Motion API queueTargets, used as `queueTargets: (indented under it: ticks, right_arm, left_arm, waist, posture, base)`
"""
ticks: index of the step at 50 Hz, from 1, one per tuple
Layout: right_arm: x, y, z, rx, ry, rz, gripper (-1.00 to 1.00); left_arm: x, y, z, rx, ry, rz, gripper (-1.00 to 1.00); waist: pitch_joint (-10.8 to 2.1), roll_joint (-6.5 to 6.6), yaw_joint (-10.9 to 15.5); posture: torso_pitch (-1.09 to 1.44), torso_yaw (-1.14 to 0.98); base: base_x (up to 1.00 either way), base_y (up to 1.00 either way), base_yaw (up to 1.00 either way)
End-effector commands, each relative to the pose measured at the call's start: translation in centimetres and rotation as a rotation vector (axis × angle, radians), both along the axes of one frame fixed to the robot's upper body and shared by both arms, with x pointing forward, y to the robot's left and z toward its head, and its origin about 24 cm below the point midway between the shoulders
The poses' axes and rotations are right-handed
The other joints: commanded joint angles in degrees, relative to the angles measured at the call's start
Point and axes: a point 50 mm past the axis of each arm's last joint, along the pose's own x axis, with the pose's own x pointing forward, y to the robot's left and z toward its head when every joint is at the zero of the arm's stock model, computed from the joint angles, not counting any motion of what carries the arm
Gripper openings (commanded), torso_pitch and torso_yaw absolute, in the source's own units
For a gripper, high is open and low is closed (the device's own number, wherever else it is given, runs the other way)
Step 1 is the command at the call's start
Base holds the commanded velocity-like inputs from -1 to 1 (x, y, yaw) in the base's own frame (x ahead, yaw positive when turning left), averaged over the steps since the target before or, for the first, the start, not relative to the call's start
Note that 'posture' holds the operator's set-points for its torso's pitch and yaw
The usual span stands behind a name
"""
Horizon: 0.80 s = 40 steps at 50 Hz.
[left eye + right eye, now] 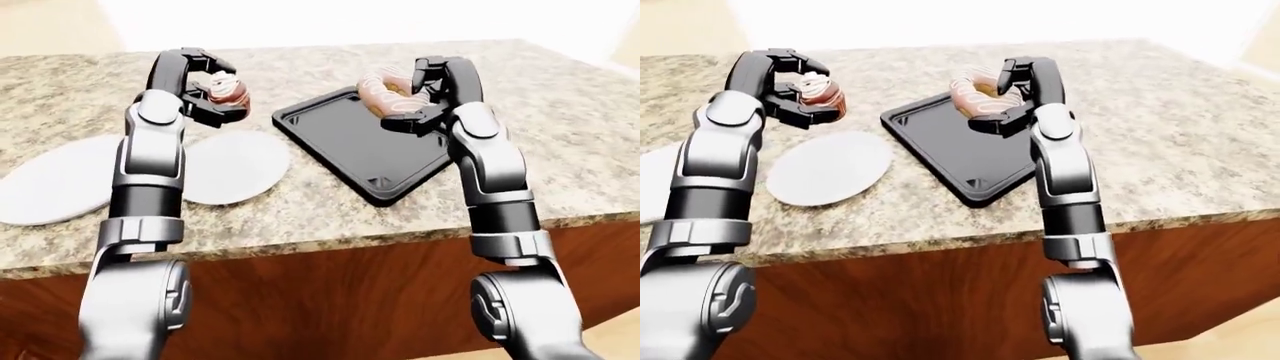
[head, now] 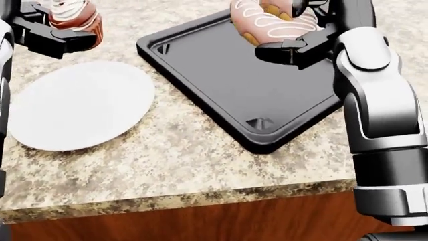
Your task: Move the dessert items from the plate to the tray.
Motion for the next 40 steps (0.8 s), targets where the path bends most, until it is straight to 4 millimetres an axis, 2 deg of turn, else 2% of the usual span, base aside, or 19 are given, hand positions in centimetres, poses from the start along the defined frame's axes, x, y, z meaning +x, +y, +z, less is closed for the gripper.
queueTargets:
  ticks: [1, 4, 6, 8, 9, 11, 17, 19, 22, 23, 24, 25, 28, 30, 31, 32, 34, 37, 40]
  right_arm:
    - [-0.60, -0.29, 3.46, -0.002, -0.145, -0.004, -1.00]
    - [-0.53, -0.30, 3.38, 0.000, -0.138, -0.002, -1.00]
    - [-0.54, -0.28, 3.39, -0.008, -0.143, -0.006, -1.00]
    - [-0.54, -0.28, 3.41, -0.007, -0.141, -0.006, -1.00]
    - [-0.56, -0.29, 3.46, -0.006, -0.143, -0.003, -1.00]
    - [-0.57, -0.25, 3.39, -0.007, -0.140, 0.000, -1.00]
    - [-0.58, -0.25, 3.44, -0.016, -0.151, -0.011, -1.00]
    - [-0.53, -0.25, 3.47, -0.018, -0.158, -0.027, -1.00]
    - [-0.61, -0.14, 3.37, -0.030, -0.153, -0.018, -1.00]
    - [-0.60, -0.19, 3.36, -0.027, -0.150, -0.015, -1.00]
    - [-0.61, -0.20, 3.37, -0.029, -0.151, -0.018, -1.00]
    - [-0.62, -0.20, 3.38, -0.030, -0.151, -0.019, -1.00]
    - [-0.60, -0.16, 3.31, -0.033, -0.149, -0.019, -1.00]
    - [-0.59, -0.18, 3.35, -0.034, -0.152, -0.022, -1.00]
    - [-0.60, -0.14, 3.36, -0.032, -0.153, -0.020, -1.00]
    - [-0.62, -0.08, 3.37, -0.040, -0.163, -0.023, -1.00]
    - [-0.70, -0.04, 3.44, -0.035, -0.163, -0.021, -1.00]
    - [-0.63, -0.04, 3.41, -0.042, -0.164, -0.023, -1.00]
    - [-0.56, -0.08, 3.37, -0.044, -0.159, -0.029, -1.00]
  left_arm:
    - [-0.37, -0.67, 3.18, 0.019, -0.122, -0.024, -0.44]
    - [-0.36, -0.69, 3.21, 0.020, -0.123, -0.024, -0.44]
    - [-0.36, -0.69, 3.19, 0.020, -0.121, -0.024, -0.44]
    - [-0.33, -0.69, 3.17, 0.020, -0.121, -0.024, -0.44]
    - [-0.33, -0.67, 3.20, 0.019, -0.122, -0.024, -0.44]
    - [-0.36, -0.67, 3.21, 0.019, -0.122, -0.025, -0.44]
    - [-0.41, -0.70, 3.19, 0.020, -0.122, -0.026, -0.44]
    - [-0.40, -0.69, 3.19, 0.017, -0.122, -0.025, -0.44]
    - [-0.39, -0.70, 3.19, 0.017, -0.122, -0.027, -0.44]
    - [-0.41, -0.71, 3.21, 0.016, -0.123, -0.028, -0.44]
    - [-0.40, -0.68, 3.23, 0.015, -0.124, -0.026, -0.44]
    - [-0.40, -0.67, 3.23, 0.016, -0.123, -0.026, -0.45]
    - [-0.43, -0.68, 3.24, 0.016, -0.123, -0.027, -0.45]
    - [-0.41, -0.67, 3.27, 0.015, -0.125, -0.026, -0.44]
    - [-0.41, -0.66, 3.28, 0.016, -0.125, -0.025, -0.44]
    - [-0.44, -0.68, 3.27, 0.016, -0.125, -0.026, -0.45]
    - [-0.44, -0.69, 3.27, 0.015, -0.125, -0.026, -0.45]
    - [-0.43, -0.73, 3.27, 0.018, -0.125, -0.028, -0.45]
    - [-0.38, -0.79, 3.19, 0.022, -0.124, -0.028, -0.45]
  waist:
    - [-1.89, 1.00, -0.6]
    - [-2.26, 0.38, -0.3]
    - [-1.46, 0.20, 0.1]
    - [-1.57, -1.54, 0.4]
    - [-2.05, -3.56, 0.5]
    - [-1.07, -2.63, 0.5]
    - [-1.11, 0.17, 0.4]
    - [-0.65, -1.13, 0.2]
    - [-0.44, -0.86, -0.3]
    - [-0.46, -0.41, -0.5]
    - [-1.39, 0.46, -0.5]
    - [-1.09, 1.60, -0.5]
    - [-1.76, 4.09, -1.1]
    - [-2.32, 3.28, -1.0]
    - [-2.41, 3.69, -0.9]
    - [-0.76, 4.13, -1.0]
    - [-1.37, 3.72, -1.2]
    - [-0.28, 2.48, -1.0]
    - [-0.34, -0.54, -0.3]
  posture:
    - [0.00, 0.00]
    - [0.00, 0.00]
    - [0.00, 0.00]
    - [0.00, 0.00]
    - [0.00, 0.00]
    - [0.00, 0.00]
    - [0.00, 0.00]
    - [0.00, 0.00]
    - [0.00, 0.00]
    - [0.00, 0.00]
    - [0.00, 0.00]
    - [0.00, 0.00]
    - [0.00, 0.00]
    - [0.00, 0.00]
    - [0.00, 0.00]
    - [0.00, 0.00]
    - [0.00, 0.00]
    - [0.00, 0.00]
    - [0.00, 0.00]
  base:
    - [0.09, -0.09, 0.00]
    - [0.12, -0.13, 0.00]
    - [0.19, -0.26, 0.00]
    - [0.20, -0.26, 0.00]
    - [0.20, -0.25, 0.00]
    - [0.20, -0.26, 0.00]
    - [0.19, -0.21, 0.00]
    - [0.00, 0.00, 0.00]
    - [0.00, 0.00, 0.00]
    - [0.00, 0.00, 0.00]
    - [0.12, 0.00, 0.00]
    - [0.12, 0.00, 0.00]
    - [0.12, 0.00, 0.00]
    - [0.12, 0.00, 0.00]
    - [0.12, 0.00, 0.00]
    - [0.00, 0.00, 0.00]
    - [0.00, 0.00, 0.00]
    - [0.00, 0.00, 0.00]
    - [0.00, 0.00, 0.00]
